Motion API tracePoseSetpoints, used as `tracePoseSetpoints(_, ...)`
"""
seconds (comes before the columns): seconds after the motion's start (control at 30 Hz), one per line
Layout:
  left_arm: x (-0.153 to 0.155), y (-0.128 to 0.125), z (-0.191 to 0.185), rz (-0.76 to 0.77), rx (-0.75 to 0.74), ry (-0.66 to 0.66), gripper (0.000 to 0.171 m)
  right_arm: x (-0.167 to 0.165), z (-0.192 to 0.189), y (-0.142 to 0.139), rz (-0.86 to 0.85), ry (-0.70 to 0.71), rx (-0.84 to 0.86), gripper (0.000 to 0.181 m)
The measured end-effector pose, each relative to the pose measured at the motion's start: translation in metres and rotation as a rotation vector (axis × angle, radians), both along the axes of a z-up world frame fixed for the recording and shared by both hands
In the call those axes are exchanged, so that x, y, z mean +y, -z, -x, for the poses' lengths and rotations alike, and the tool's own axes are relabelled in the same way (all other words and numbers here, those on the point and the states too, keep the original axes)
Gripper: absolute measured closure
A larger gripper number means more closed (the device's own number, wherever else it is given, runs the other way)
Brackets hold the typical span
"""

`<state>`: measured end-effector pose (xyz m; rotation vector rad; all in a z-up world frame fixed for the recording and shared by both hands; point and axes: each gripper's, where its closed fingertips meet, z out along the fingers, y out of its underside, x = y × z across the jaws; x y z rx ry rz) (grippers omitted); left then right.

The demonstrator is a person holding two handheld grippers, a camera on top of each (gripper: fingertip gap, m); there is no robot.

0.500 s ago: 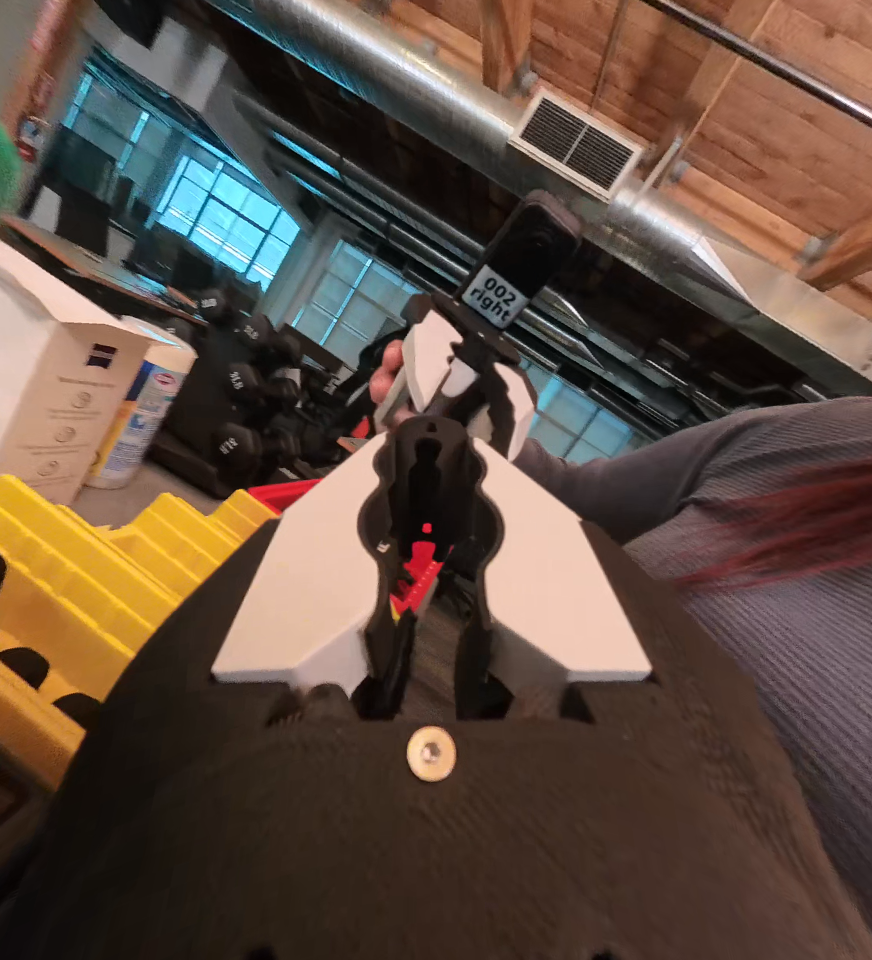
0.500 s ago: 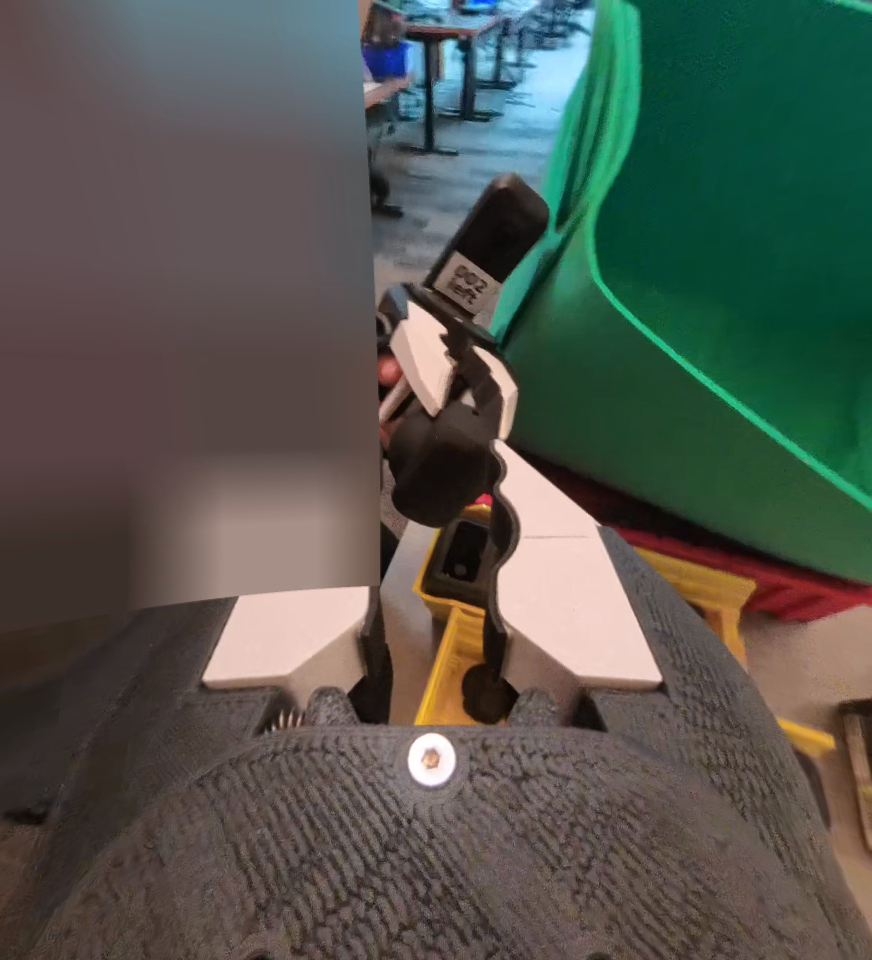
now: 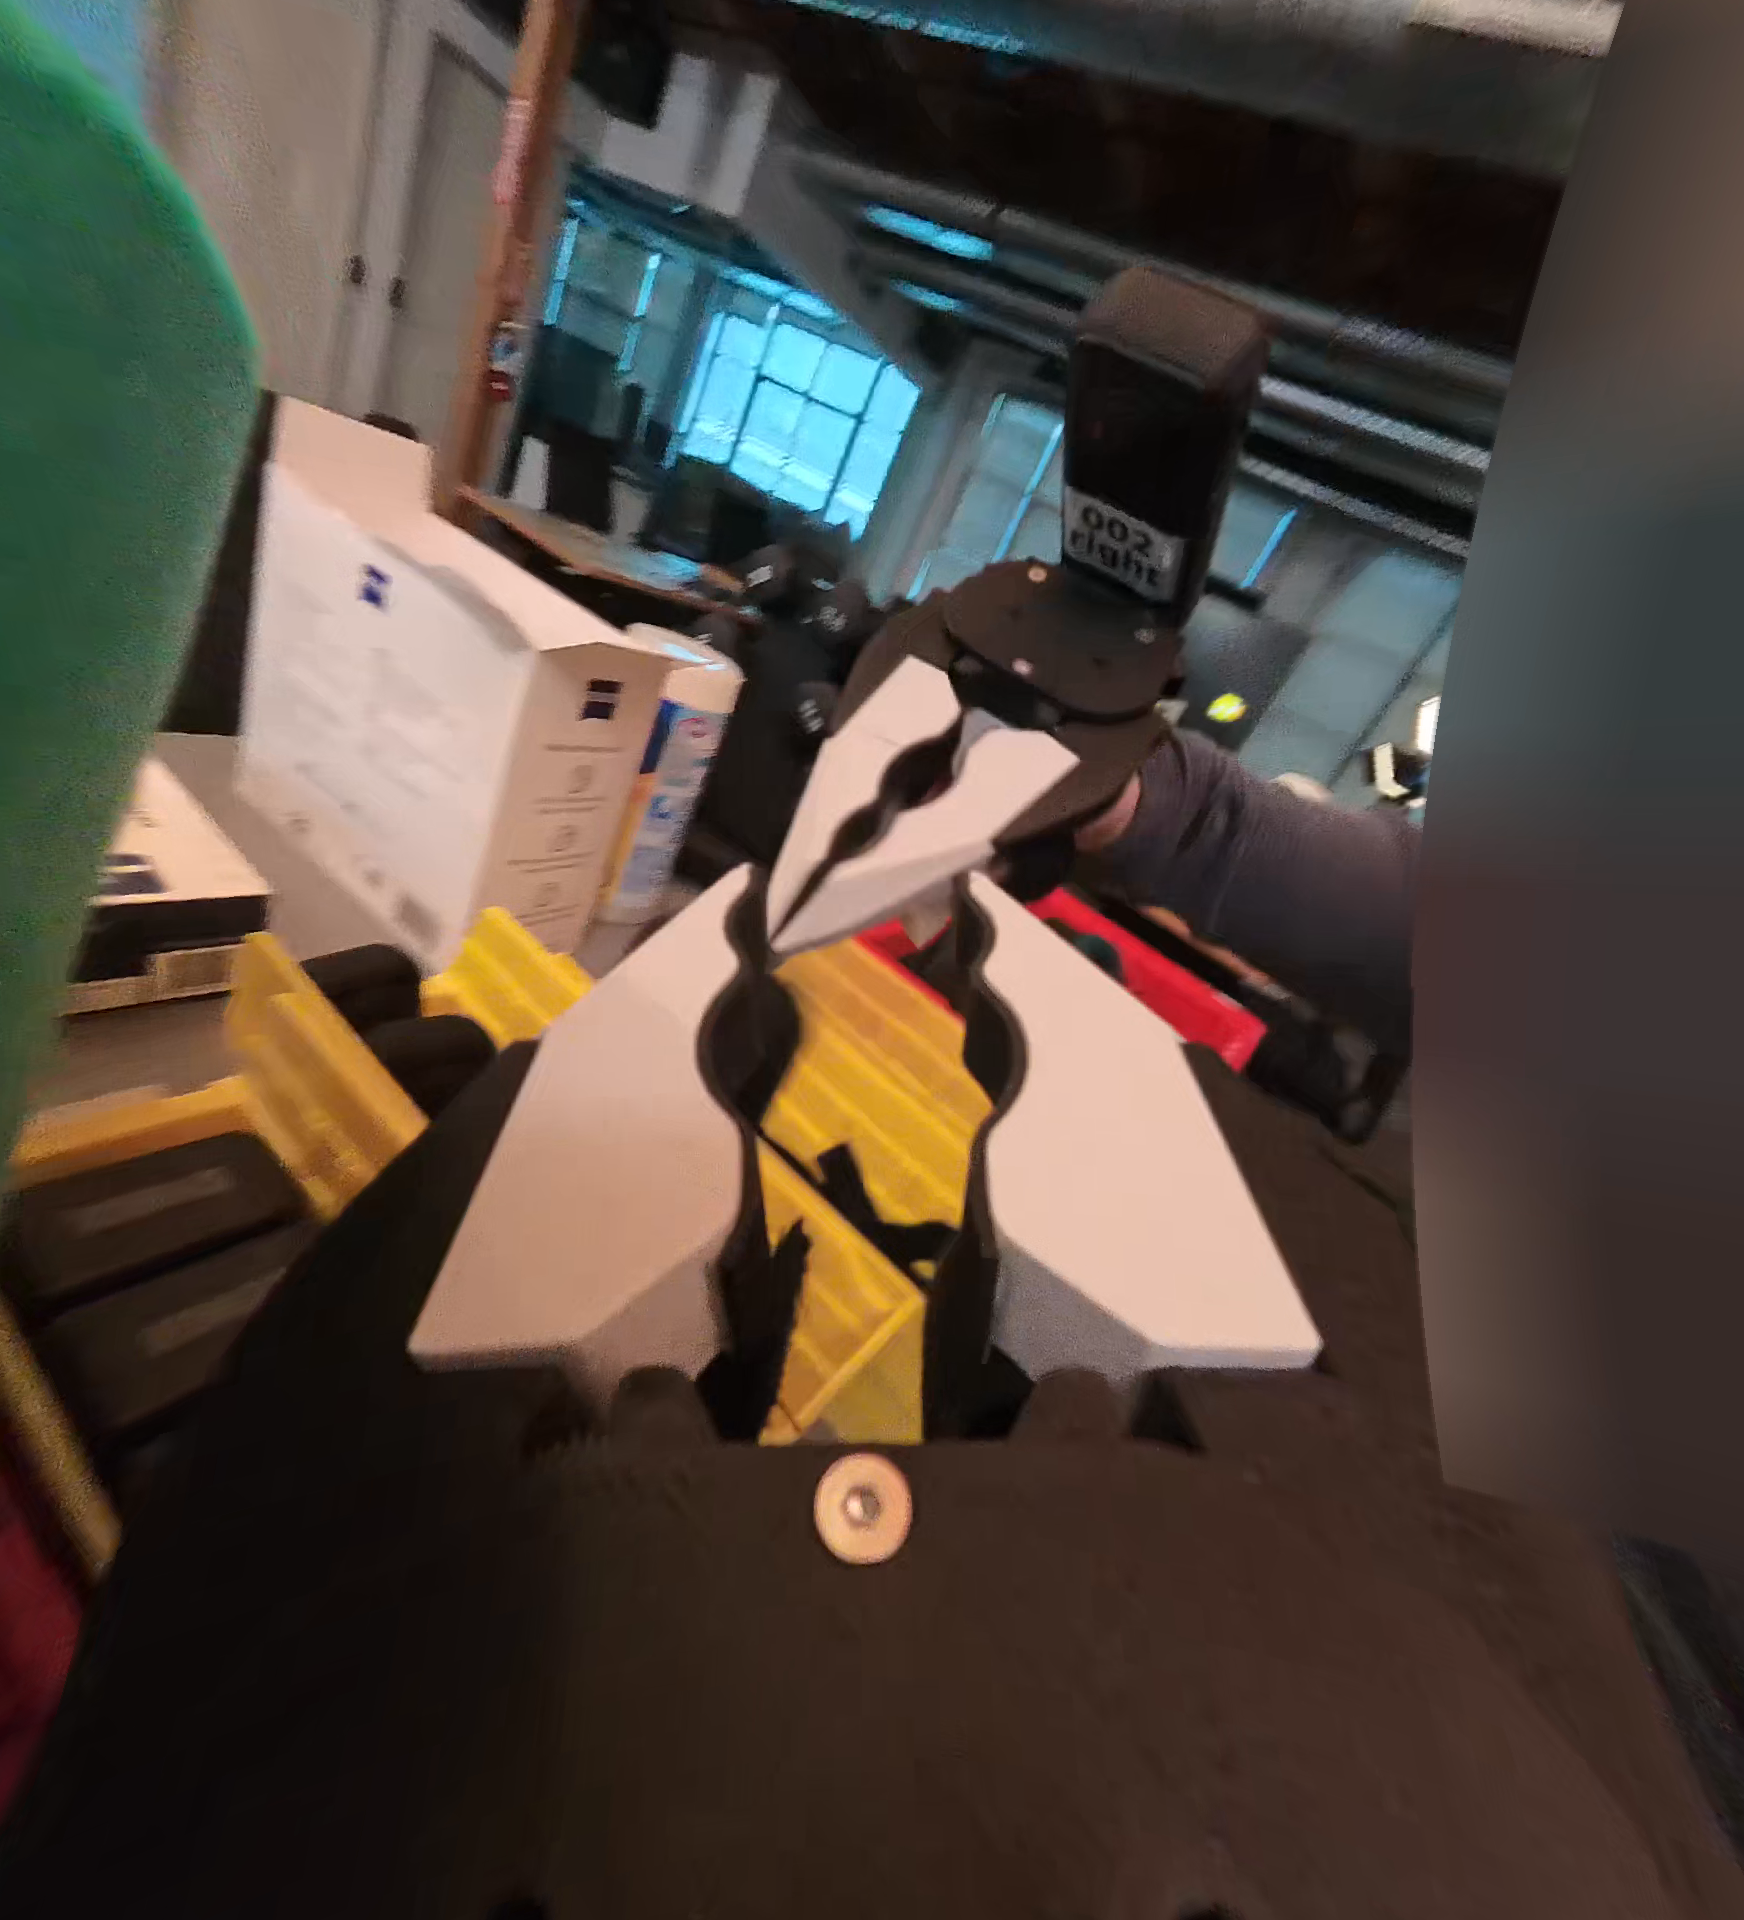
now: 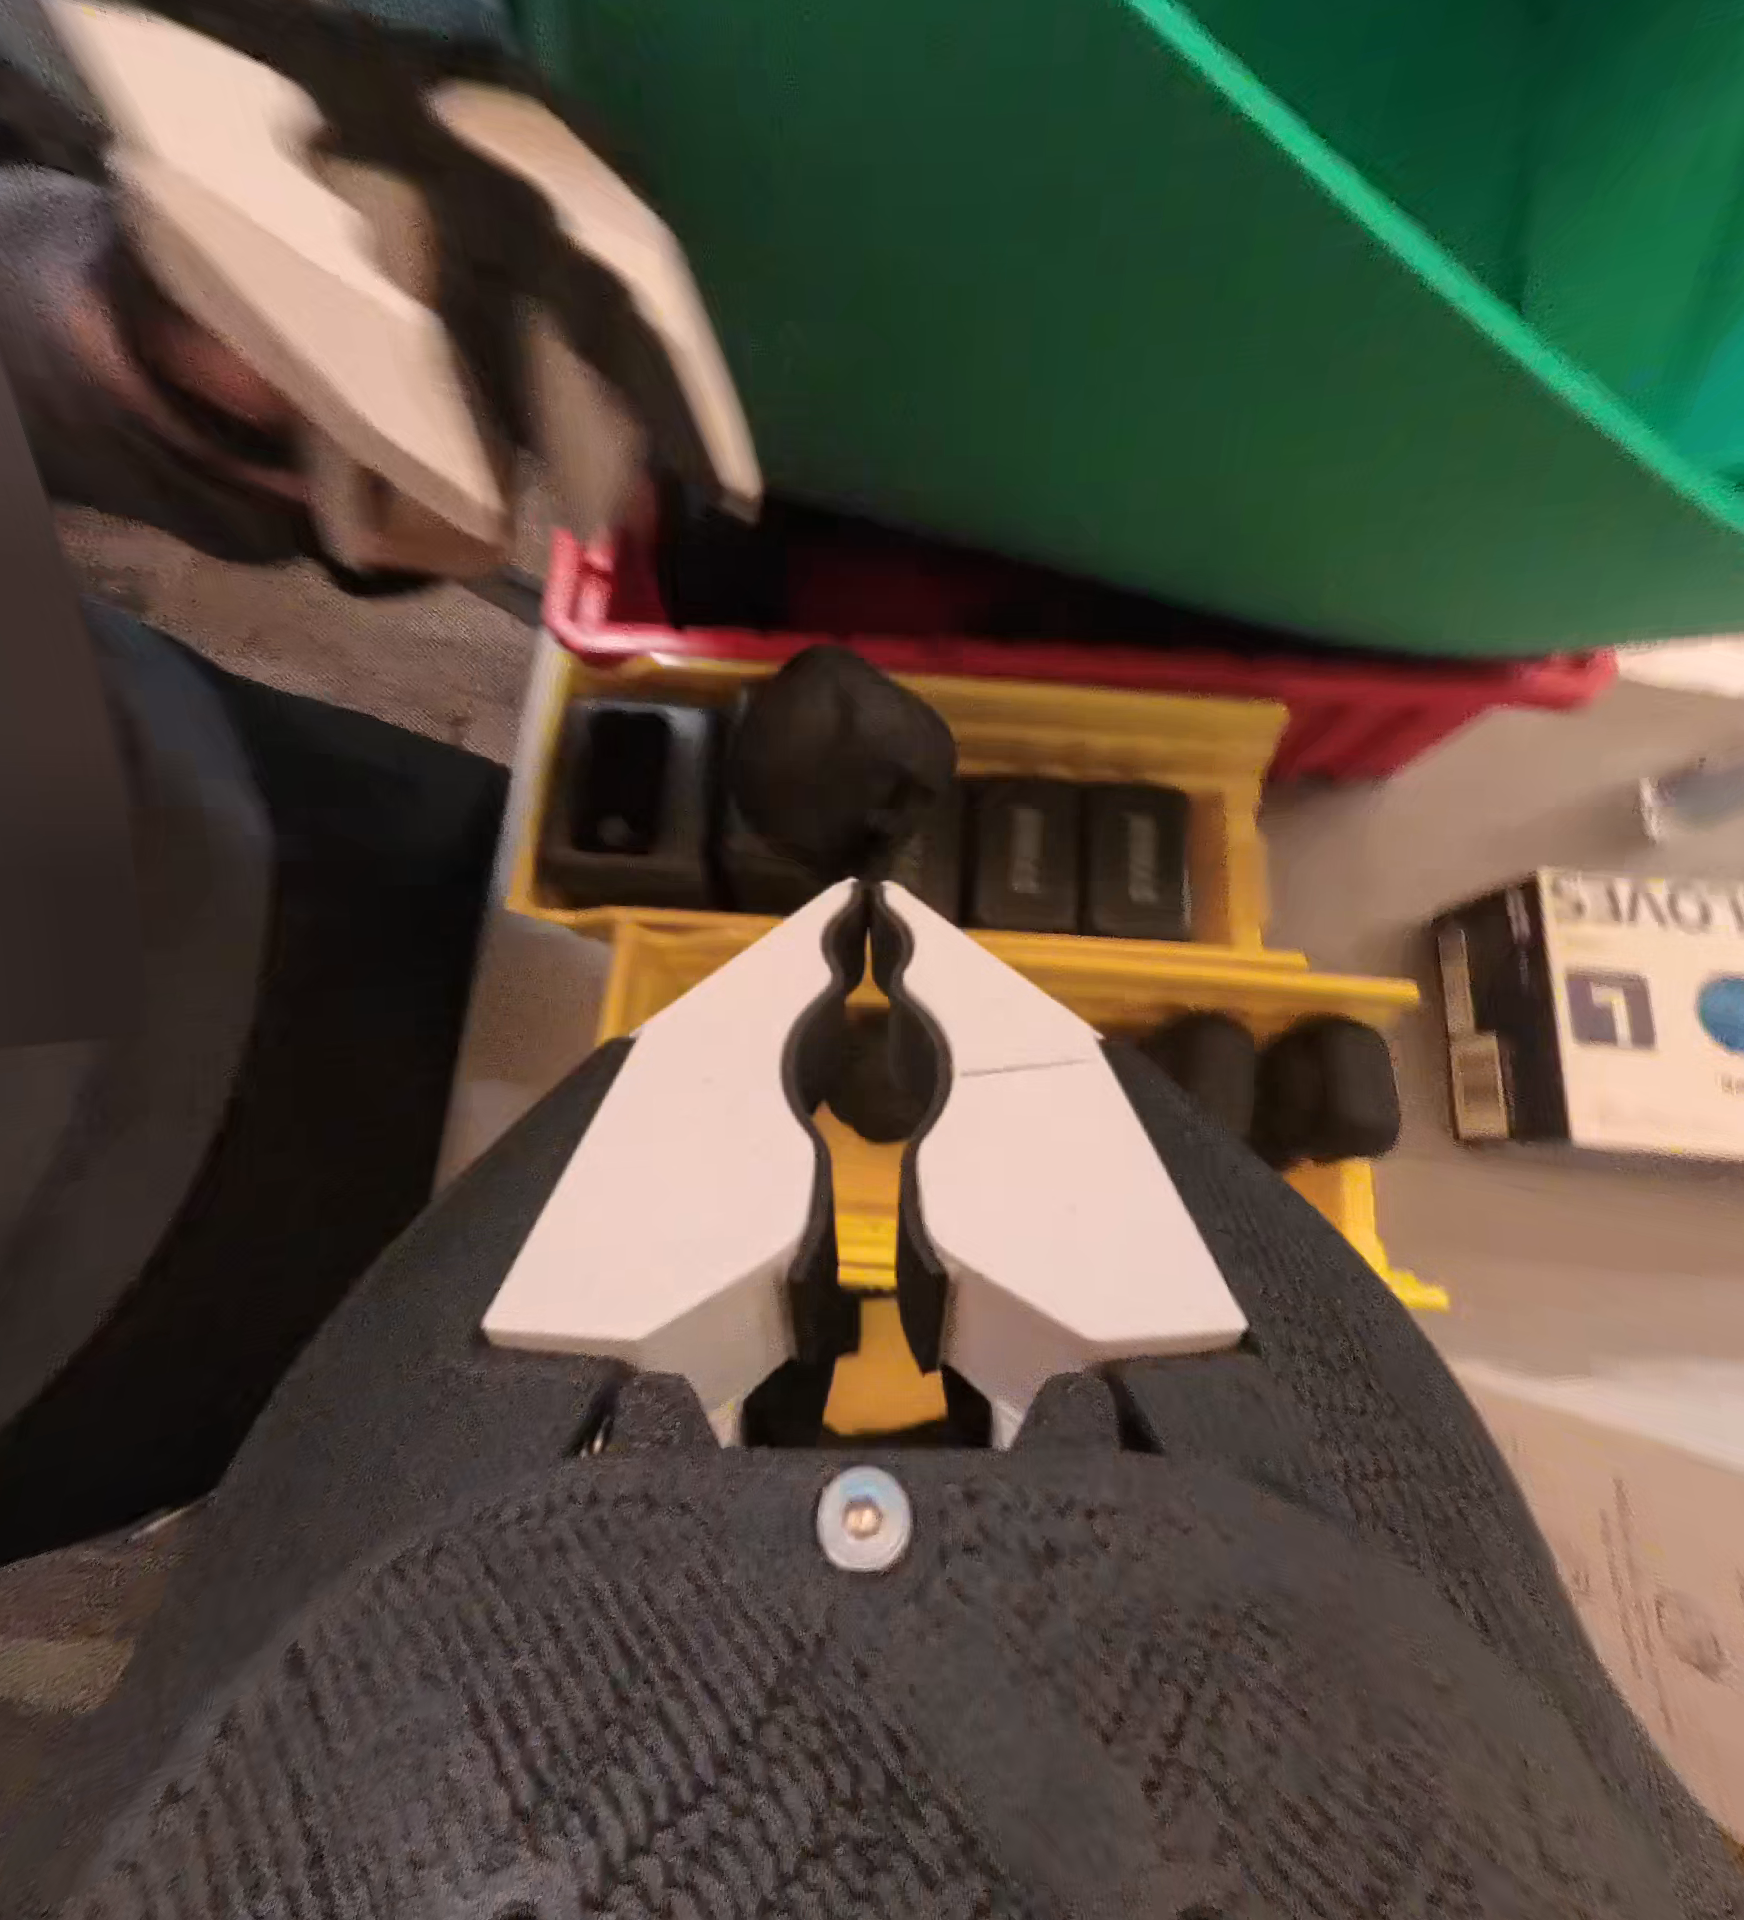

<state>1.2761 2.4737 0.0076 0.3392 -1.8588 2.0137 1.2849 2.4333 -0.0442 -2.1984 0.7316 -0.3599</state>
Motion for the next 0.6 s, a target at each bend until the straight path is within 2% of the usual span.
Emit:
tracePoseSetpoints(0.07, 0.001, 0.014, -0.007, -0.073, -0.054, -0.044, 0.141, -0.013, -0.013, 0.018, -0.001, 0.033, 0.078, 0.181)
tracePoseSetpoints(0.2, -0.01, 0.071, -0.021, -0.323, -0.088, -0.101, 0.149, -0.017, -0.026, 0.064, 0.022, 0.061, 0.189, 0.18)
tracePoseSetpoints(0.3, -0.001, 0.084, -0.022, -0.356, -0.062, -0.133, 0.149, -0.02, -0.029, 0.089, 0.058, 0.098, 0.201, 0.178)
tracePoseSetpoints(0.43, 0.019, 0.093, -0.019, -0.383, -0.088, -0.159, 0.145, -0.027, -0.046, 0.084, 0.022, 0.181, 0.131, 0.162)
tracePoseSetpoints(0.5, 0.025, 0.096, -0.017, -0.396, -0.095, -0.156, 0.143, -0.04, -0.064, 0.078, 0.048, 0.238, 0.086, 0.153)
tracePoseSetpoints(0.6, 0.033, 0.096, -0.018, -0.41, -0.119, -0.159, 0.142, -0.065, -0.098, 0.068, 0.102, 0.33, 0.044, 0.151)
